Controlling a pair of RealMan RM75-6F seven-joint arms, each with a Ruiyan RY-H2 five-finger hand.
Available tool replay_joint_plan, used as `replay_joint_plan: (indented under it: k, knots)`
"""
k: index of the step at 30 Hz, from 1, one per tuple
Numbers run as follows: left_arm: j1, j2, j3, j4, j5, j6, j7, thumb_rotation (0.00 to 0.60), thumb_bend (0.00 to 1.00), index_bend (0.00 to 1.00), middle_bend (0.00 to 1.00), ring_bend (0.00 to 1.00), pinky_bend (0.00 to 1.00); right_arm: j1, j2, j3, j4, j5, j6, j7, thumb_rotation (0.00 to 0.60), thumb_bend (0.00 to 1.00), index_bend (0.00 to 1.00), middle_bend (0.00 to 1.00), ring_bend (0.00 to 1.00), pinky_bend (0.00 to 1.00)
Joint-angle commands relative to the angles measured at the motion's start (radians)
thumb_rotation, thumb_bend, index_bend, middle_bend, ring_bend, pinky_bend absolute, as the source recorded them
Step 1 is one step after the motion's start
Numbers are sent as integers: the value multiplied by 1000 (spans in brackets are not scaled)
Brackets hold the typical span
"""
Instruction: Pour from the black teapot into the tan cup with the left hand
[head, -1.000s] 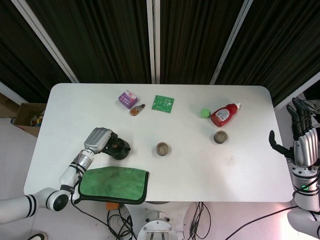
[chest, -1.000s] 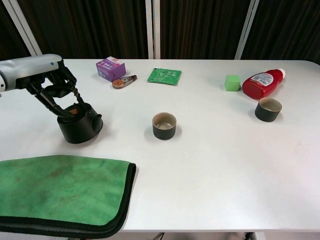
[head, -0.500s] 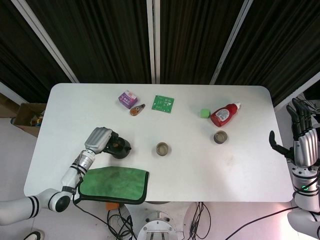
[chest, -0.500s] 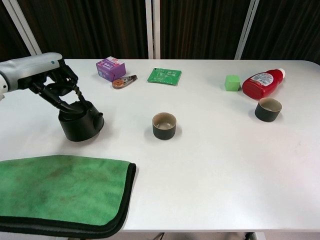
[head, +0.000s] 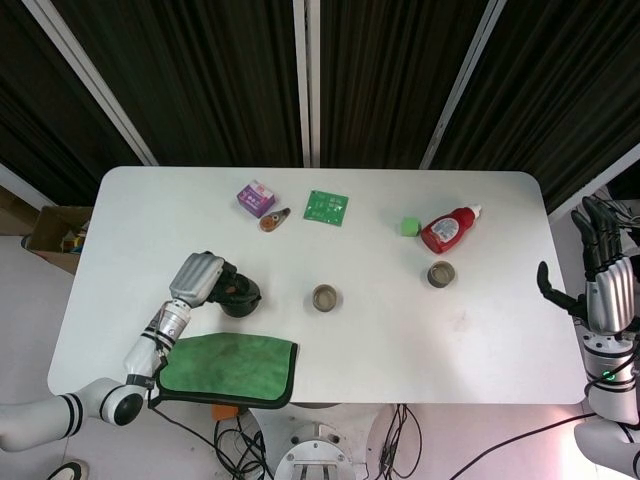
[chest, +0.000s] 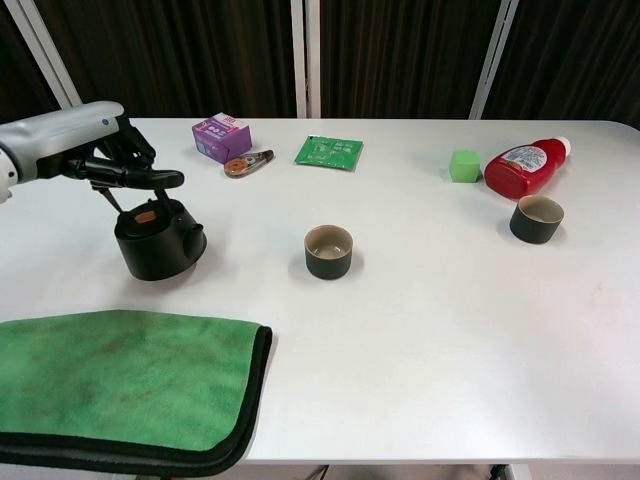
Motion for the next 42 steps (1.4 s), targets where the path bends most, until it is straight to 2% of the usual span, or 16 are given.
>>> replay_joint_plan:
  k: [1, 4, 7, 11, 21, 24, 26, 29, 42]
  knots:
    - [4, -10, -2, 9, 3, 11, 11, 187, 24, 852, 935, 805, 436, 0, -1, -1, 0, 0, -2, -1, 600, 470, 0, 0, 0, 0]
    - [7, -18, -5, 15, 2, 18, 17, 197, 36, 864, 944, 813, 443, -1, -2, -2, 3, 1, -3, 1, 600, 471, 0, 0, 0, 0]
    - [10, -25, -7, 20, 3, 24, 20, 261, 75, 872, 949, 818, 447, -2, -2, -2, 4, 2, -4, 2, 600, 471, 0, 0, 0, 0]
    - [13, -34, -12, 27, 5, 35, 26, 364, 176, 881, 956, 826, 447, -3, -1, -3, 5, 3, -5, 2, 600, 471, 0, 0, 0, 0]
    - [20, -47, -22, 36, 9, 51, 22, 404, 273, 907, 978, 846, 456, -4, -8, -5, 14, 5, -10, 9, 600, 470, 0, 0, 0, 0]
    - [22, -49, -23, 40, 13, 54, 18, 442, 296, 916, 981, 850, 456, -4, -10, -5, 18, 5, -11, 10, 600, 470, 0, 0, 0, 0]
    - [23, -50, -24, 42, 16, 56, 17, 484, 309, 920, 984, 853, 456, -4, -11, -5, 19, 5, -11, 10, 600, 470, 0, 0, 0, 0]
    - [23, -51, -26, 43, 20, 59, 16, 590, 331, 923, 988, 856, 457, -3, -10, -4, 19, 5, -11, 10, 600, 470, 0, 0, 0, 0]
    - [29, -48, -37, 30, 29, 78, 16, 600, 336, 928, 993, 860, 457, -6, -12, -4, 22, 8, -11, 14, 600, 471, 0, 0, 0, 0]
